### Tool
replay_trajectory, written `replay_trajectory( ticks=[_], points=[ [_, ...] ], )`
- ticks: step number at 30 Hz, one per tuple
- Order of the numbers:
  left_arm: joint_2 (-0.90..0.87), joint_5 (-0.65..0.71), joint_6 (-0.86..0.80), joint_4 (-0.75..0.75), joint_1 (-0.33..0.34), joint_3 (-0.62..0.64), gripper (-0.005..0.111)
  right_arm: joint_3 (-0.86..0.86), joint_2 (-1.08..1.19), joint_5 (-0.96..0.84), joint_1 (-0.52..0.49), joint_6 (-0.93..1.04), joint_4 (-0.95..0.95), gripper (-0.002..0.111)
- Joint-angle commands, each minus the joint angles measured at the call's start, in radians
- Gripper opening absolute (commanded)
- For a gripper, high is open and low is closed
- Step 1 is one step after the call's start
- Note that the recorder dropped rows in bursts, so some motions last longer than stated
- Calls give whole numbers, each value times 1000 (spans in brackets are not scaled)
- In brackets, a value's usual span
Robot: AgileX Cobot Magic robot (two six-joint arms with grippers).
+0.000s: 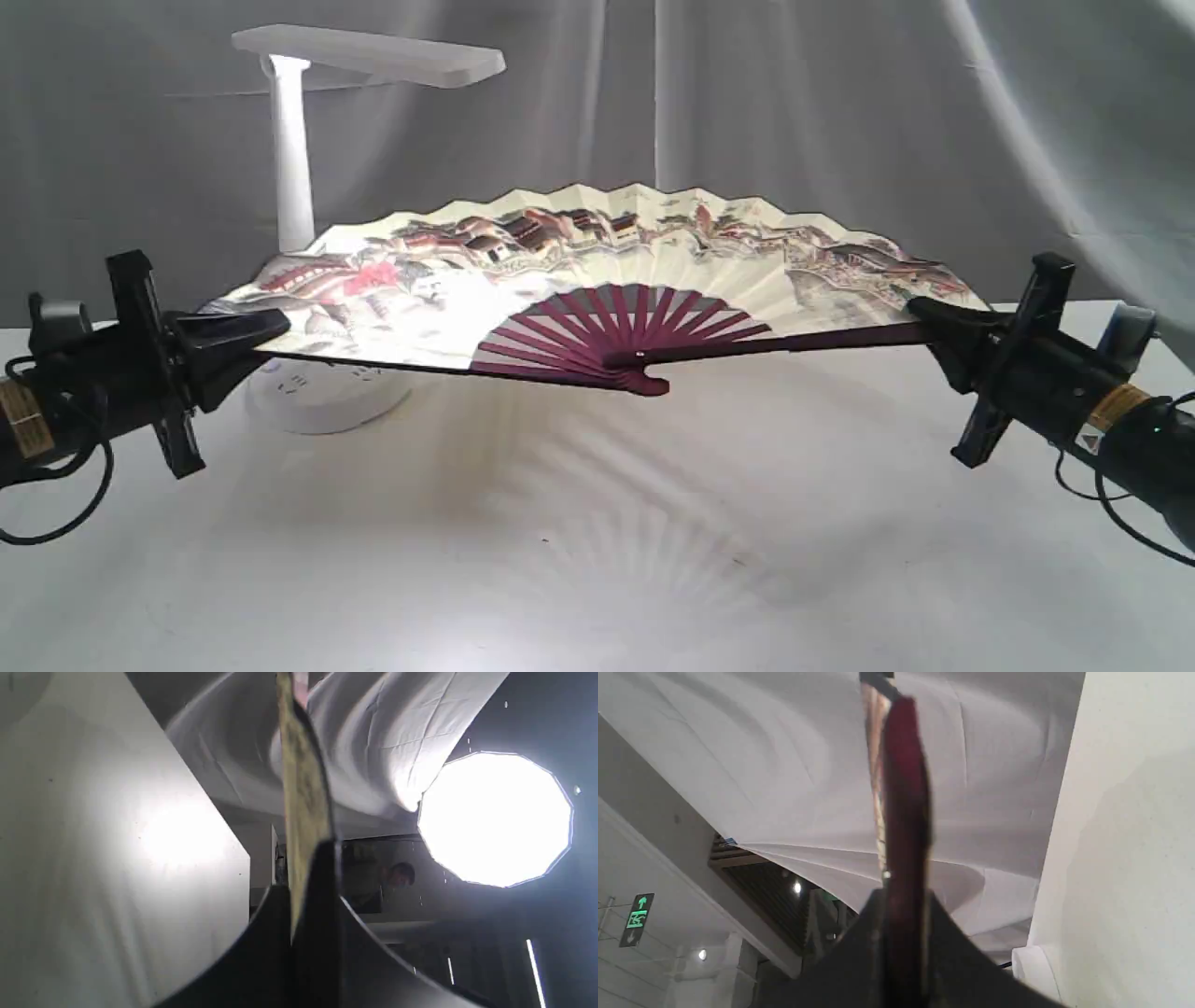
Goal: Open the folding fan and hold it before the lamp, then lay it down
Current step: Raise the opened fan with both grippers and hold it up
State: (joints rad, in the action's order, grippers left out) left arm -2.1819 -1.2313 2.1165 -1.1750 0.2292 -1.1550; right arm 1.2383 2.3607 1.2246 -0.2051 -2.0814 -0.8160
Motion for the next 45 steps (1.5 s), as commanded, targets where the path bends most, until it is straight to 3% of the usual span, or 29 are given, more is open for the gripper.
replay_trajectory(
  ticks=[1, 7, 22, 45],
  points=[
    [63, 10, 22, 67, 16, 31, 0, -4, -25, -3, -34, -1, 61, 0],
    [108, 10, 22, 153, 16, 92, 0, -4, -91, -3, -34, -1, 53, 0],
    [182, 10, 24, 139, 16, 97, 0, -4, -236, -3, -34, -1, 23, 0],
    [241, 10, 24, 101, 16, 132, 0, -4, -257, -3, -42, -1, 5, 0]
  ],
)
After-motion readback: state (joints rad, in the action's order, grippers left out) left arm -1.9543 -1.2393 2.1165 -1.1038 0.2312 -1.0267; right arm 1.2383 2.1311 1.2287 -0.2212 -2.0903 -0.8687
